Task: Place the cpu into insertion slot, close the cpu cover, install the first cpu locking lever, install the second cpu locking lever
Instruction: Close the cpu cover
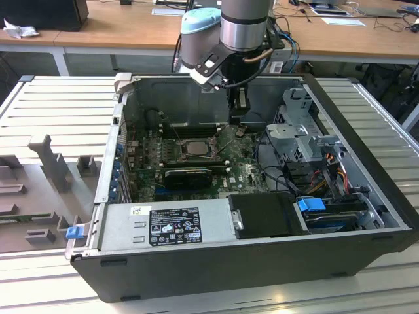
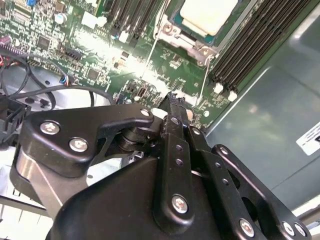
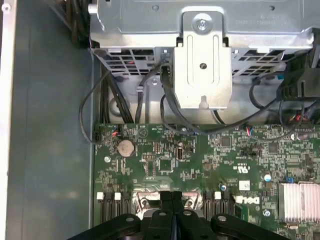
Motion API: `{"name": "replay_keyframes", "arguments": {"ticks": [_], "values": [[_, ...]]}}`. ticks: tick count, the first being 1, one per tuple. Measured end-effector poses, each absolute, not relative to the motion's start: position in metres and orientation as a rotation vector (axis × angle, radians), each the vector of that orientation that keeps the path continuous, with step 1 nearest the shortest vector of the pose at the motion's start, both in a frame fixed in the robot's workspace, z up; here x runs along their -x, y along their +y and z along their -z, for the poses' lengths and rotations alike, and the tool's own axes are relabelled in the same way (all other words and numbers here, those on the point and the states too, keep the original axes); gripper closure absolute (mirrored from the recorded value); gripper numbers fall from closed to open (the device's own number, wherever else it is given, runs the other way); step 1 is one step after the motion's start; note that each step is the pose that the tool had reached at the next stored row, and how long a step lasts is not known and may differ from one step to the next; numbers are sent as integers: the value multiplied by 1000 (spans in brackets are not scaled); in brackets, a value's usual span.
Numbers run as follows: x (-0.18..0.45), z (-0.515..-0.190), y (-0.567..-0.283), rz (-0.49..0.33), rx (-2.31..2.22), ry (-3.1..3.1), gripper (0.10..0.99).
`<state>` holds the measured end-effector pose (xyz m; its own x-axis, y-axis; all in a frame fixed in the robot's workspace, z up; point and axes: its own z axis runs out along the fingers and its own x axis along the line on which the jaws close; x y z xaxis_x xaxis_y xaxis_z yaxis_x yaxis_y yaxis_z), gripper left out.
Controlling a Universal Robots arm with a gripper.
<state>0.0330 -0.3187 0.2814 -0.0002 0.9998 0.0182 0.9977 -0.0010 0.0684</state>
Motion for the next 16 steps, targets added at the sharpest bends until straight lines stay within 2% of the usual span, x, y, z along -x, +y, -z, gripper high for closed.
{"name": "replay_keyframes", "arguments": {"ticks": [16], "values": [[-60, -281, -319, -94, -2196, 2196, 980]]}}
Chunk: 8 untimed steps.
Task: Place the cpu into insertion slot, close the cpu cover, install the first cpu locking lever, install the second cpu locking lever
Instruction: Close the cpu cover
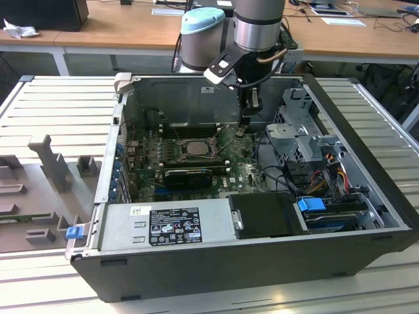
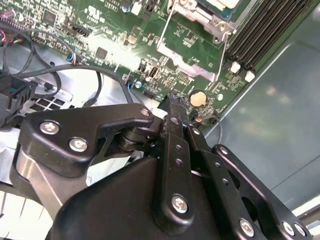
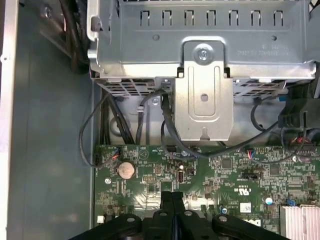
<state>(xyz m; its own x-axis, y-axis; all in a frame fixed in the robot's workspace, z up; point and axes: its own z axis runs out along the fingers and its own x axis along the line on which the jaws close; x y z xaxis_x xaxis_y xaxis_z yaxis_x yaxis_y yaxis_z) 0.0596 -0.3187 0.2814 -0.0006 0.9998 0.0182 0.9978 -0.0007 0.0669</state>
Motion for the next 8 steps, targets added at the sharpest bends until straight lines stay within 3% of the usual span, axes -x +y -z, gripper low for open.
{"name": "replay_keyframes", "arguments": {"ticks": [8], "values": [[-65, -268, -319, -93, -2196, 2196, 980]]}}
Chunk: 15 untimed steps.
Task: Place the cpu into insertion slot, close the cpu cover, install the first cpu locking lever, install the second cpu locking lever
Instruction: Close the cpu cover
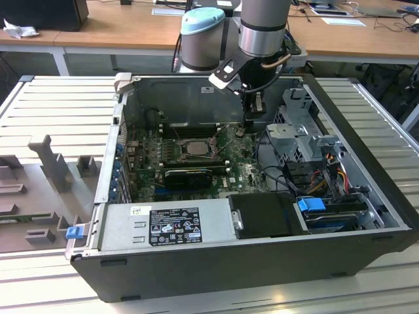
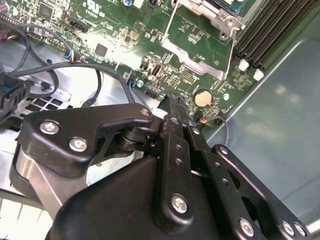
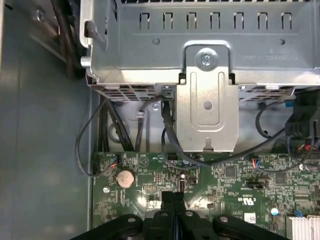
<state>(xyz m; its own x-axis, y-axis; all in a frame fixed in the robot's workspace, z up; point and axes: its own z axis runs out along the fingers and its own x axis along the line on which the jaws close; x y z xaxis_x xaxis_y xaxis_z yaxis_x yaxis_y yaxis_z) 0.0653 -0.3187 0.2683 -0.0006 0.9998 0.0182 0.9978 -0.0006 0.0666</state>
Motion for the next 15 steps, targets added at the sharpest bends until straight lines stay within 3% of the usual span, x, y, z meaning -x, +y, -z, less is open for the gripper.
{"name": "replay_keyframes", "arguments": {"ticks": [15], "values": [[-56, -254, -319, -93, -2197, 2197, 980]]}}
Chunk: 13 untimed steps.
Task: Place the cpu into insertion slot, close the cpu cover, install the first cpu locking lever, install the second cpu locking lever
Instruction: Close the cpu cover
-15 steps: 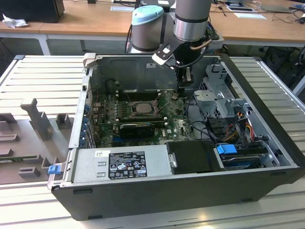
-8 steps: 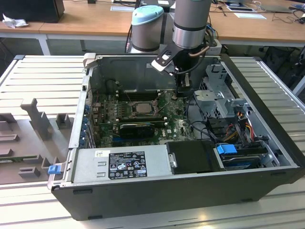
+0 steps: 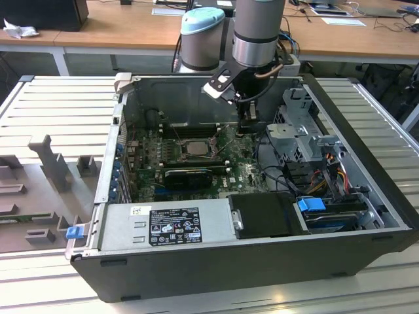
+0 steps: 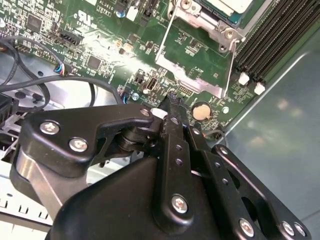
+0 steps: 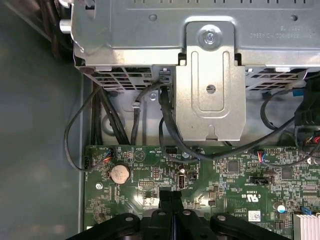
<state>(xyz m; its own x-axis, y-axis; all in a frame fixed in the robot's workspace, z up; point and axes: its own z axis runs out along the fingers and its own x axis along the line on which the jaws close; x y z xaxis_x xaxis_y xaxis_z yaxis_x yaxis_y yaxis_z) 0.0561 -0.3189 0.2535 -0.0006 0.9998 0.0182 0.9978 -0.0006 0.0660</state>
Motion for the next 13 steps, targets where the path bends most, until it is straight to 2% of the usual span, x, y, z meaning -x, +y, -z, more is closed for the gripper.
{"name": "replay_keyframes", "arguments": {"ticks": [13], "values": [[-41, -254, -319, -93, -2197, 2196, 980]]}}
